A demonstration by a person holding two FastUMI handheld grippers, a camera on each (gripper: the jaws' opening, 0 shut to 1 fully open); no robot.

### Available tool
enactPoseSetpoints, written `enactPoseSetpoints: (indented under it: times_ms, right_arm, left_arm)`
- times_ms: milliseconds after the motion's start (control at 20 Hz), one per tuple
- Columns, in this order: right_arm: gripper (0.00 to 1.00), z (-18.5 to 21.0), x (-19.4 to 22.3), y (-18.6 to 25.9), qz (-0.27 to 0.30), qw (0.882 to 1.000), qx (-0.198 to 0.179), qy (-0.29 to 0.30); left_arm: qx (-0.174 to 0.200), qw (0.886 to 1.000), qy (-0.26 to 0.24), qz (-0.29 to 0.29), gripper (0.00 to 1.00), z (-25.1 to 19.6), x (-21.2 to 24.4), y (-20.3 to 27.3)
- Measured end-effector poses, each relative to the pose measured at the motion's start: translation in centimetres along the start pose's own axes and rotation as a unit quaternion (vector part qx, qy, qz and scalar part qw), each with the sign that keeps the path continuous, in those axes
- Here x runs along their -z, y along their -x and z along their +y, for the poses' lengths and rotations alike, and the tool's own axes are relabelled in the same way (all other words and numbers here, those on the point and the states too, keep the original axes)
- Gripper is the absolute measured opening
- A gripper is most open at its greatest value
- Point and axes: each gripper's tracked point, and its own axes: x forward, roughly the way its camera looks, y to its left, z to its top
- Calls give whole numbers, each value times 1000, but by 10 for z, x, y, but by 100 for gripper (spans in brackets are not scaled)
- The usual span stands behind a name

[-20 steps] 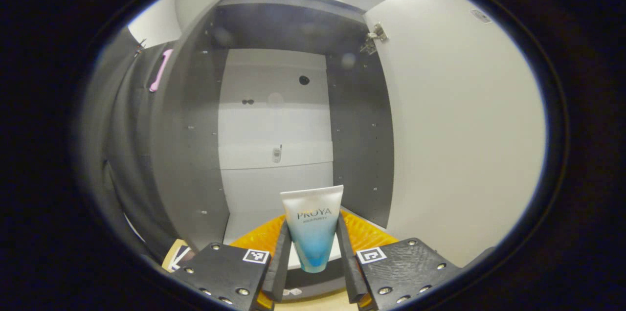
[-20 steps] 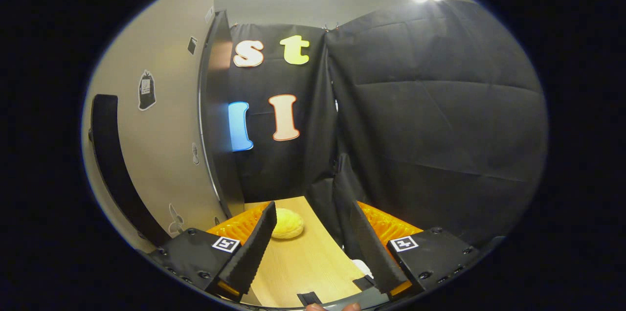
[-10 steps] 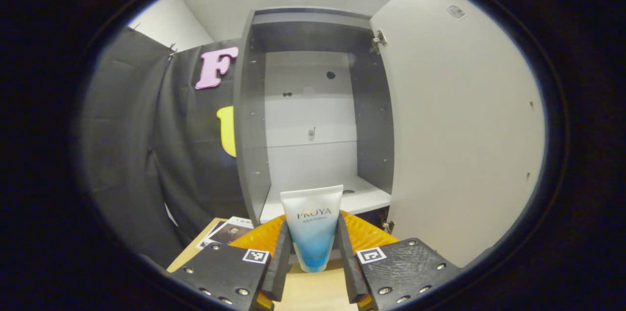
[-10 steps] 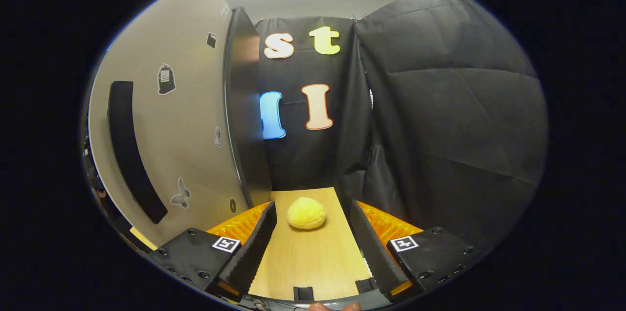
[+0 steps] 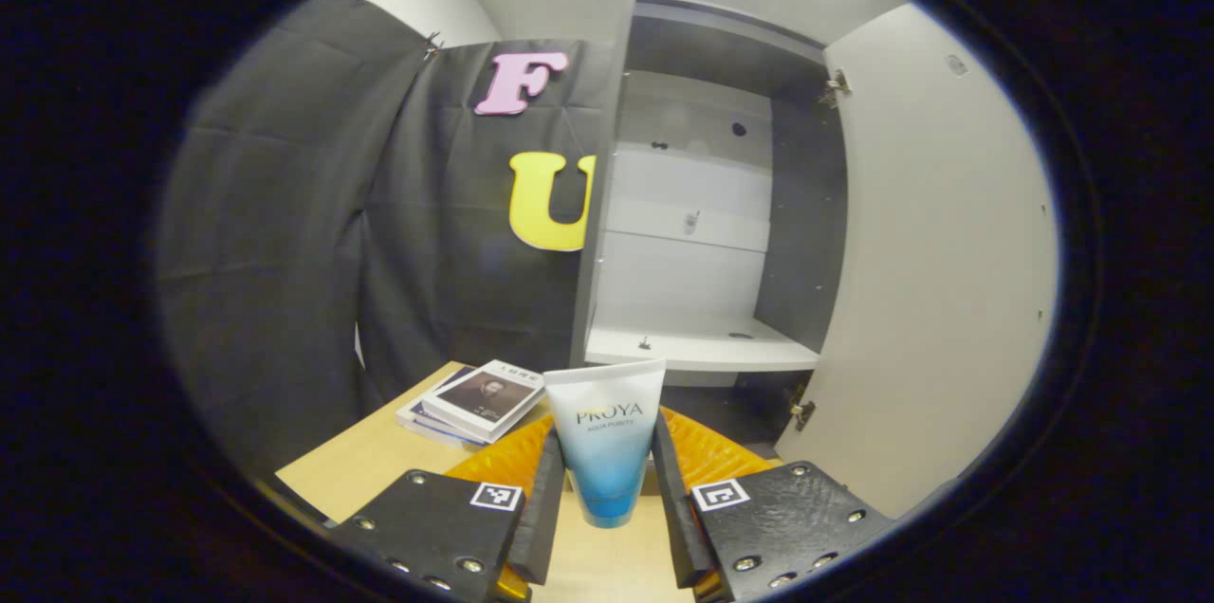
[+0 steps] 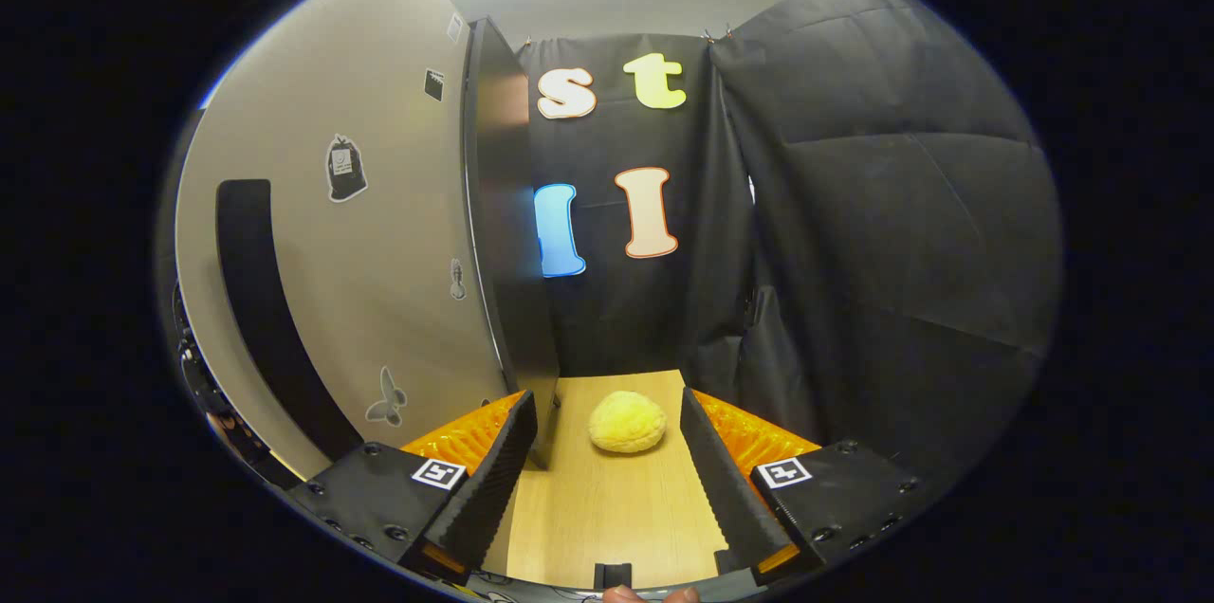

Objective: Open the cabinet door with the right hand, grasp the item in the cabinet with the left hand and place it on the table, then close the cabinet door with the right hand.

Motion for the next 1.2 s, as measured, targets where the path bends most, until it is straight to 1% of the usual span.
enactPoseSetpoints:
  times_ms: [50,150,300,350,400,450,550,650,700,750,850,950,1000,1050,1100,1150,1200]
  right_arm:
    - [92,2,-4,-2,-3,1000,5,5]
    - [92,5,-10,-4,-8,1000,17,20]
    - [92,11,-20,-2,-17,999,33,32]
    - [92,12,-21,-1,-18,999,40,30]
    - [96,16,-20,0,-13,999,40,19]
    - [93,22,-18,1,-10,999,39,7]
    - [92,22,-18,3,-11,999,49,-8]
    - [92,16,-15,7,-8,997,72,-14]
    - [96,13,-16,9,-10,996,83,-16]
    - [92,11,-16,12,-12,995,94,-20]
    - [92,5,-15,18,-17,993,114,-38]
    - [92,2,-13,25,-15,989,130,-65]
    - [96,0,-11,27,-14,988,139,-72]
    - [92,-5,-12,31,-17,986,151,-72]
    - [97,-8,-15,34,-23,984,161,-70]
    - [98,-8,-16,36,-27,983,168,-69]
    - [92,-7,-16,37,-28,982,173,-69]
  left_arm:
    - [-14,1000,-8,8,50,17,10,-7]
    - [-26,999,-23,18,51,40,30,-18]
    - [-25,999,-32,23,50,56,56,-35]
    - [-25,999,-34,26,51,62,66,-43]
    - [-23,999,-31,33,51,68,77,-50]
    - [-22,999,-24,42,51,70,92,-56]
    - [-19,998,-24,47,51,77,110,-69]
    - [-15,998,-35,47,51,85,128,-69]
    - [-9,998,-43,47,51,87,138,-69]
    - [-3,998,-50,47,51,89,150,-66]
    - [2,996,-66,53,51,96,175,-59]
    - [9,996,-64,65,51,100,199,-53]
    - [13,996,-61,65,51,101,207,-50]
    - [16,996,-60,66,51,102,215,-48]
    - [17,996,-61,65,51,104,221,-45]
    - [20,996,-60,65,51,104,227,-44]
    - [24,996,-59,65,51,103,232,-44]
